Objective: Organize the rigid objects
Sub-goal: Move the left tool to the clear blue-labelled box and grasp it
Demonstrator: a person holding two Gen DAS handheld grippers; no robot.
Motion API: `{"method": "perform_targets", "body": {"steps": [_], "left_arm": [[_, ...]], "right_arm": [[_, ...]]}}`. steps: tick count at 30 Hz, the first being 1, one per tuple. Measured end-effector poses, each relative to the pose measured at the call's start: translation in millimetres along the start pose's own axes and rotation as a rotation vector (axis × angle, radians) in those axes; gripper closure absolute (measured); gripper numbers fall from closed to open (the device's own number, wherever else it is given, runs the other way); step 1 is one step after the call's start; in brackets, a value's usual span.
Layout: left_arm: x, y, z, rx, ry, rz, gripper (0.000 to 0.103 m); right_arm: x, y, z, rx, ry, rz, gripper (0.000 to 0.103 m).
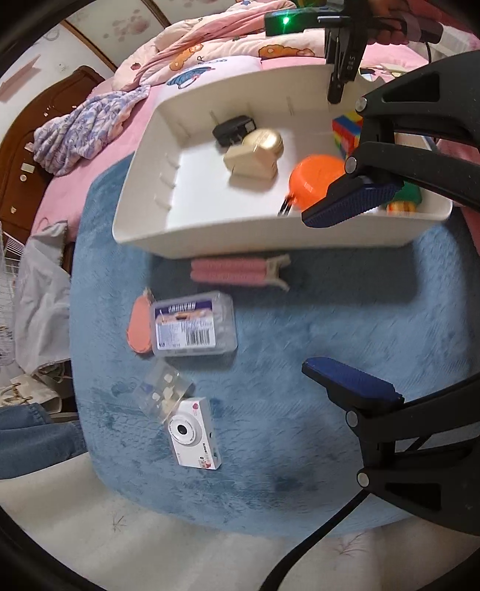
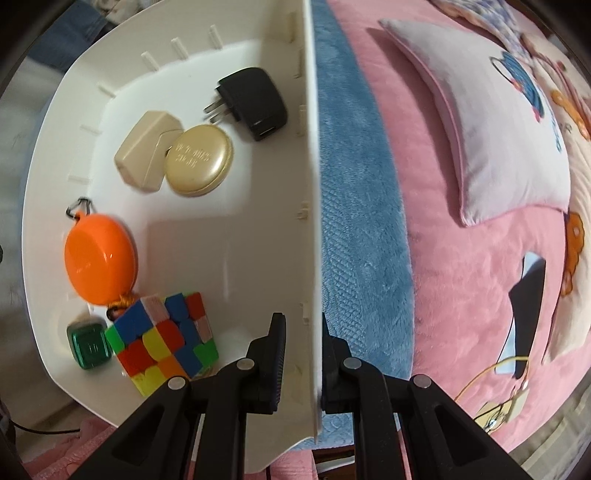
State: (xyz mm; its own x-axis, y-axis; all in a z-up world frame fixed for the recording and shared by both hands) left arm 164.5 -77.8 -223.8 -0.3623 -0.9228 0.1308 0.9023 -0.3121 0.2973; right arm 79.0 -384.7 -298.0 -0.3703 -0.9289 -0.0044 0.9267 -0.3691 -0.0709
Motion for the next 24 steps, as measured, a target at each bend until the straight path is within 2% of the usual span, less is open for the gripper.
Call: {"method": "perform_targets", "body": {"steps": [6,11,15,20,24], "left_arm": [[-25.5,22.1,-19.0,-0.023,-0.006,-0.004,0.025],[-44.9,44.0,-38.9,-0.044,-0.046,0.056,0.024],[-54.5,59.1,-55.0,-0.054,-0.073,0.108,0.022],[-63.8,72.3,-75.3,-0.053,-0.066,0.175,0.022],[-64.6,75.6,-90.6,-0.070,-0.063,0.191,0.021]], "right_arm": [[4.5,0.0,0.0,0.021,-0.013,-0.084,0.089],[4.7,0.8,-0.2,0.021,-0.034,-0.120,0.089],[3.6,0.5,0.2,0.014,-0.047,-0.112,0.088],[3.0,1.2,-0.4,0.003,-0.059,-0.109,0.088],[1.5,2.1,-0.7,-0.006,-0.067,-0.098,0.089]]}}
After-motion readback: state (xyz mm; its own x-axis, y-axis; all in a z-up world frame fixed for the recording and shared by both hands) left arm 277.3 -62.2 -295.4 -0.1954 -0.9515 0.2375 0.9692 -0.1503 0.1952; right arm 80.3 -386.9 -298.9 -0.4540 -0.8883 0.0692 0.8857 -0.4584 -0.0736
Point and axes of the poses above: each gripper's, at about its wrist camera, not at the fingertips, and z roughly against the way its jaws point, x to its right, y to its top, the point moved 3 cm from there along -z, roughly the way its jaws point, and after that the axes turned 8 degrees about -z, right-handed, at the moved point
